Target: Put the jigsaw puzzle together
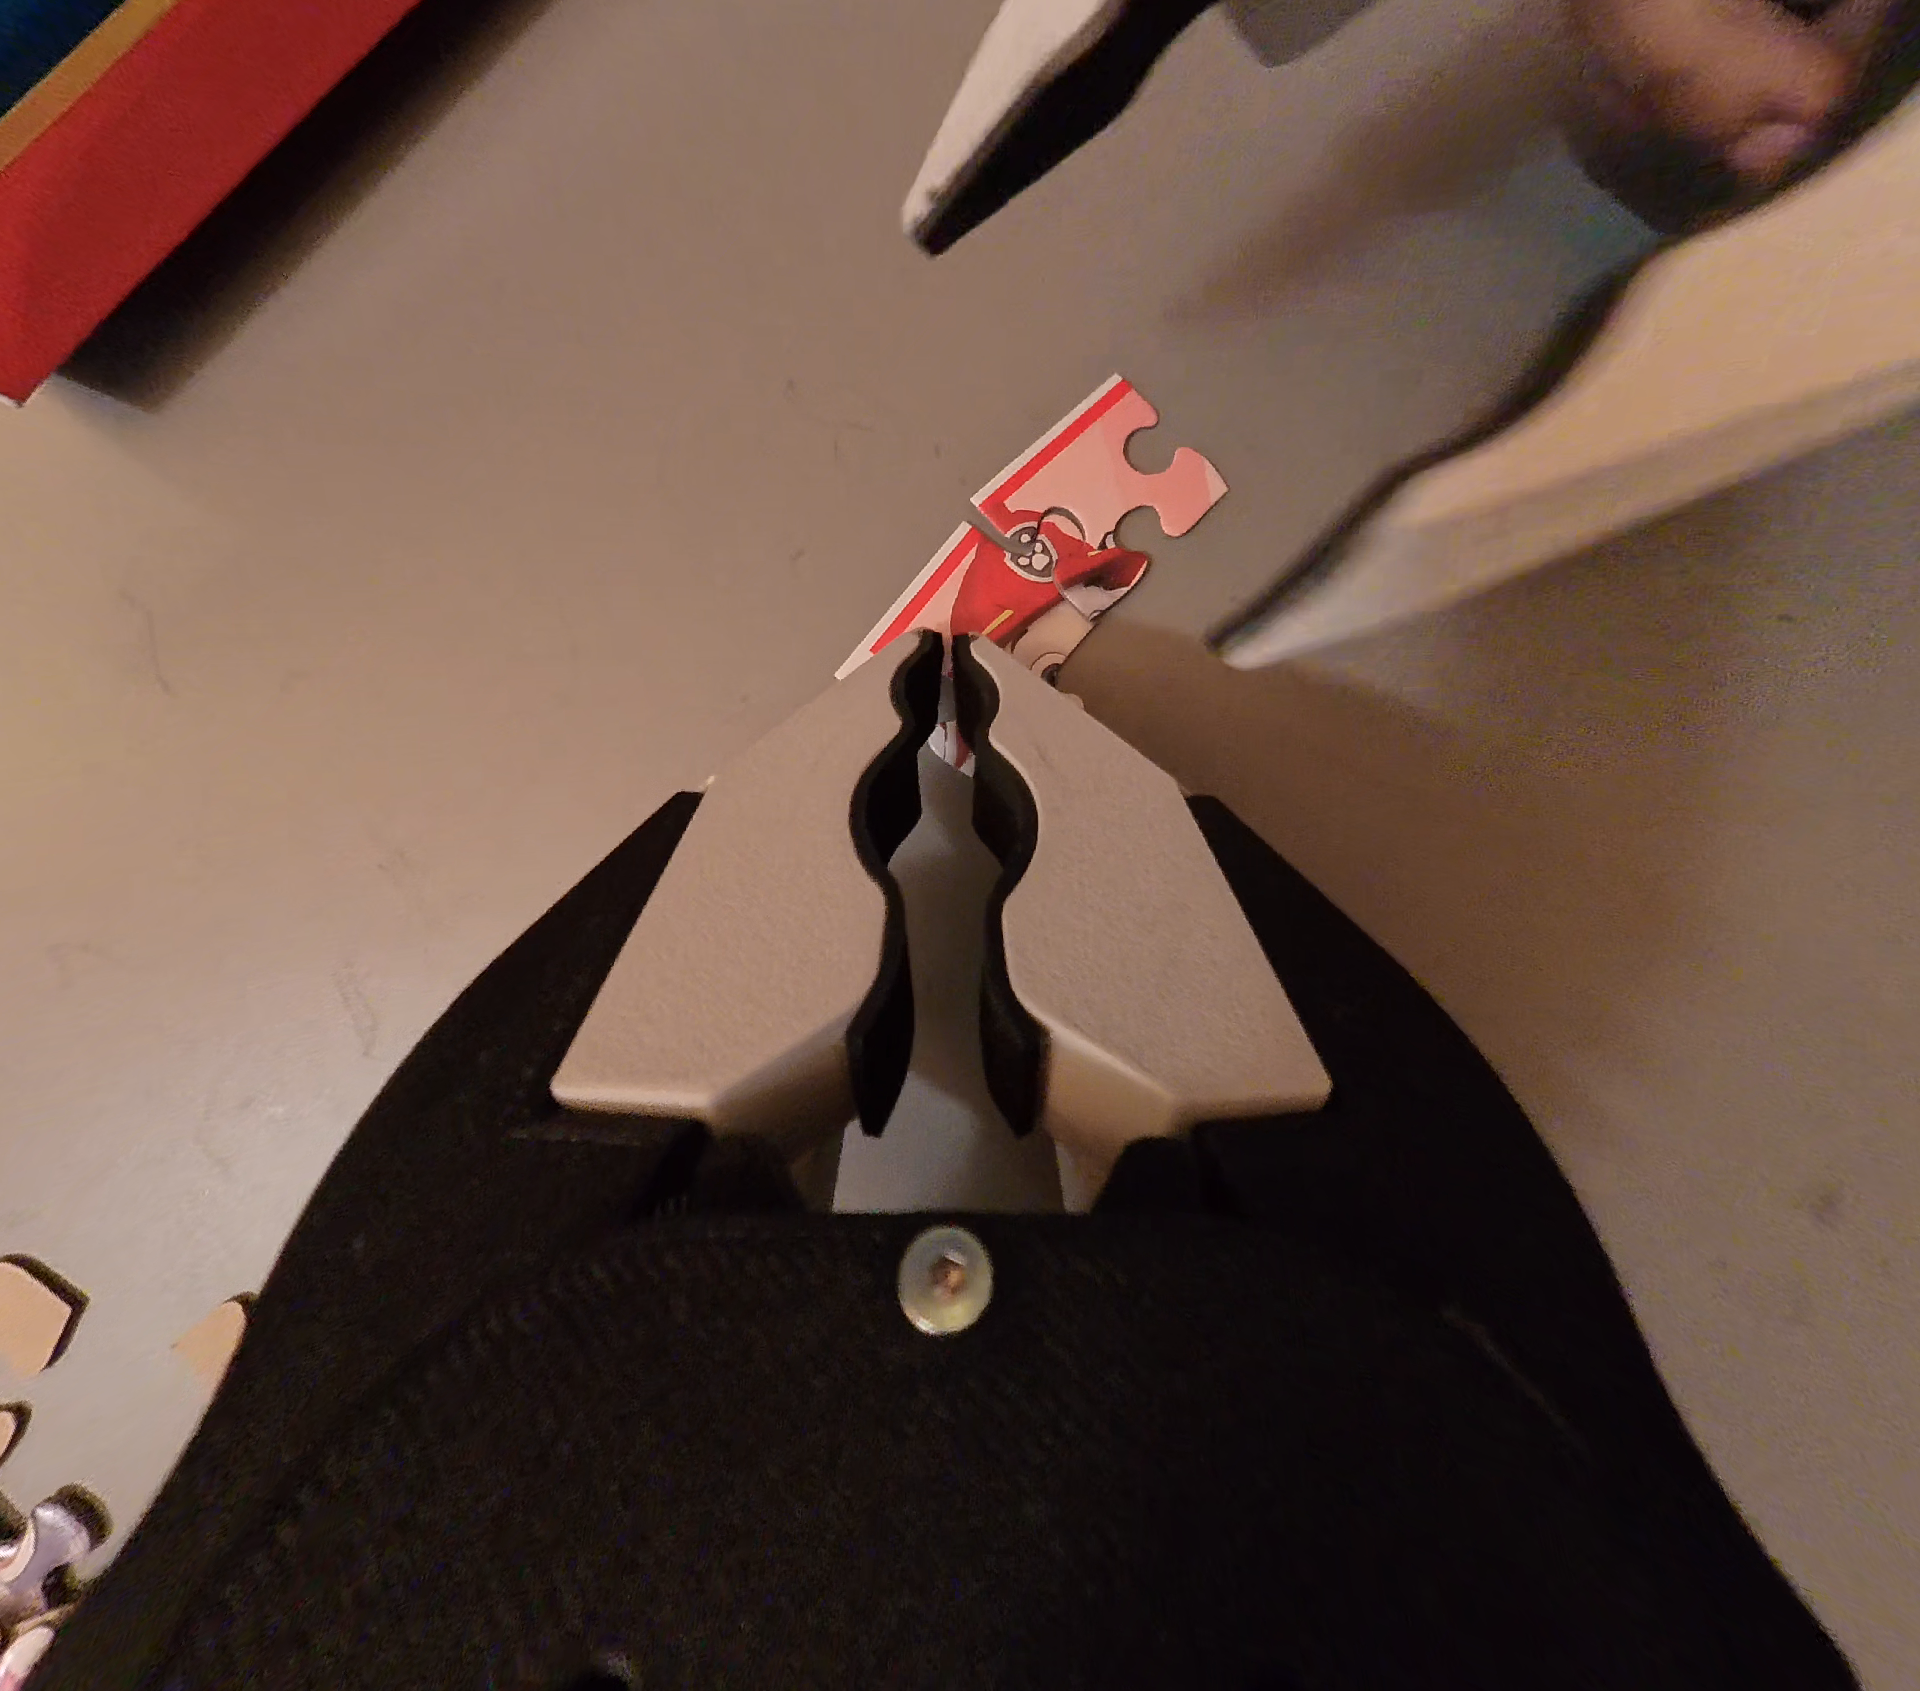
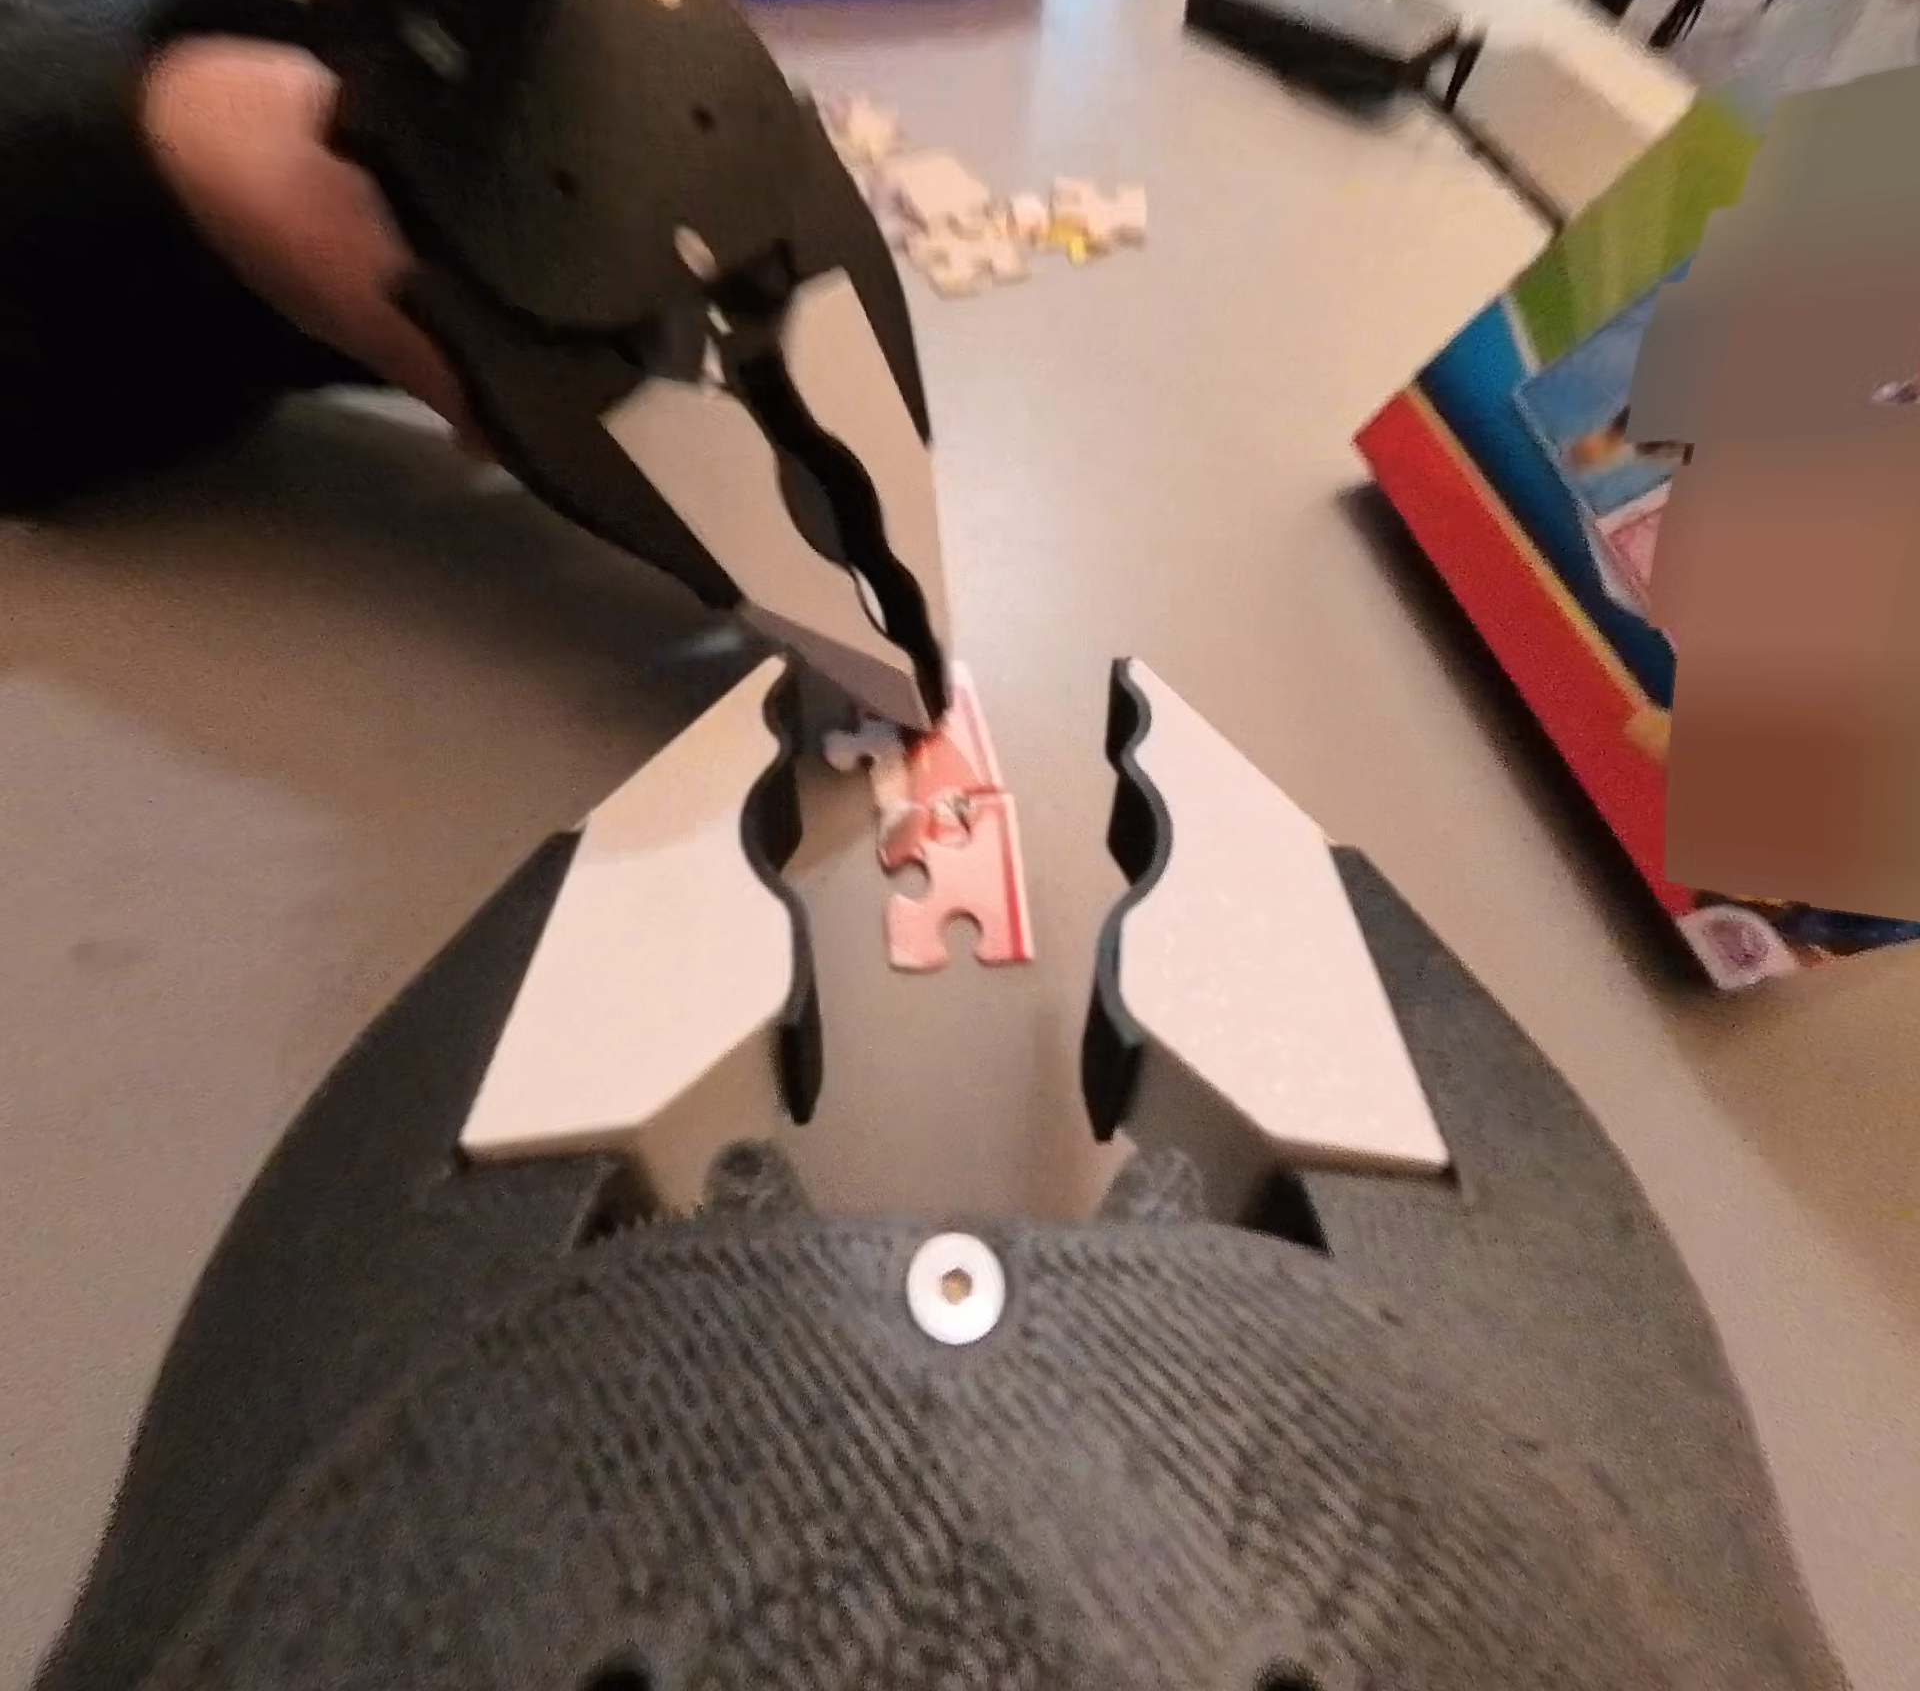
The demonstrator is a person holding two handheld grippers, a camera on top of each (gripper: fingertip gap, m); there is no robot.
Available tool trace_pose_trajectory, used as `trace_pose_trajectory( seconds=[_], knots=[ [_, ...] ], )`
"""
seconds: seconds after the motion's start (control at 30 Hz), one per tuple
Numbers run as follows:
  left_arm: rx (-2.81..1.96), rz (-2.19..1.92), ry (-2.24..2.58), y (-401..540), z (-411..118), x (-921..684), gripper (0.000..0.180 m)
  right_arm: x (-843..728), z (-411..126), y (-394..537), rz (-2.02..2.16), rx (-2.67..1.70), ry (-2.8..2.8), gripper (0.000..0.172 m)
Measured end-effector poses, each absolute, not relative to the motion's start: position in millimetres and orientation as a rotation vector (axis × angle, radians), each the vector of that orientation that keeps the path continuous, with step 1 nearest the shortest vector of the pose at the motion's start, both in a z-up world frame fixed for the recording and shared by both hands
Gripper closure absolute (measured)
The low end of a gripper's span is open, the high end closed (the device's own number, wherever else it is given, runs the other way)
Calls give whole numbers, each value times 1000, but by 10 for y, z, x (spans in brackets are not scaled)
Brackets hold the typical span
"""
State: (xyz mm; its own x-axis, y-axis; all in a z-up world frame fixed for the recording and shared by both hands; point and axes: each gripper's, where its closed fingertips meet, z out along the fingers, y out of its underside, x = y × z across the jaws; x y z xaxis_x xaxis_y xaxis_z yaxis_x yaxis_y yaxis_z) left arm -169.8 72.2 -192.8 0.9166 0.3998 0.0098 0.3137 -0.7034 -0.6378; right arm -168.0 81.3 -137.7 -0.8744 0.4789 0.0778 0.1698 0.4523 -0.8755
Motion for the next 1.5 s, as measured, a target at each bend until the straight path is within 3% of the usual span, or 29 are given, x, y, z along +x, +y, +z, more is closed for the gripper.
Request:
trace_pose_trajectory(
  seconds=[0.1, 0.2, 0.43, 0.8, 1.1, 1.5],
  knots=[
    [-2409, 185, -503, 716, -1932, -1697, 179, -1612, -1637, 865, 1305, -607, -2516, 116],
    [-2417, 222, -483, 718, -1936, -1691, 180, -1575, -1698, 944, 1233, -589, -2493, 128],
    [-2401, 246, -483, 725, -1939, -1698, 180, -1590, -1892, 1010, 1166, -656, -2578, 131],
    [-2391, 229, -489, 725, -1940, -1697, 180, -1556, -1900, 996, 1198, -561, -2649, 146],
    [-2391, 219, -489, 724, -1939, -1697, 180, -1670, -1898, 1110, 1177, -601, -2611, 142],
    [-2390, 229, -482, 723, -1940, -1697, 180, -1658, -1894, 1121, 1121, -603, -2572, 155]
  ],
)
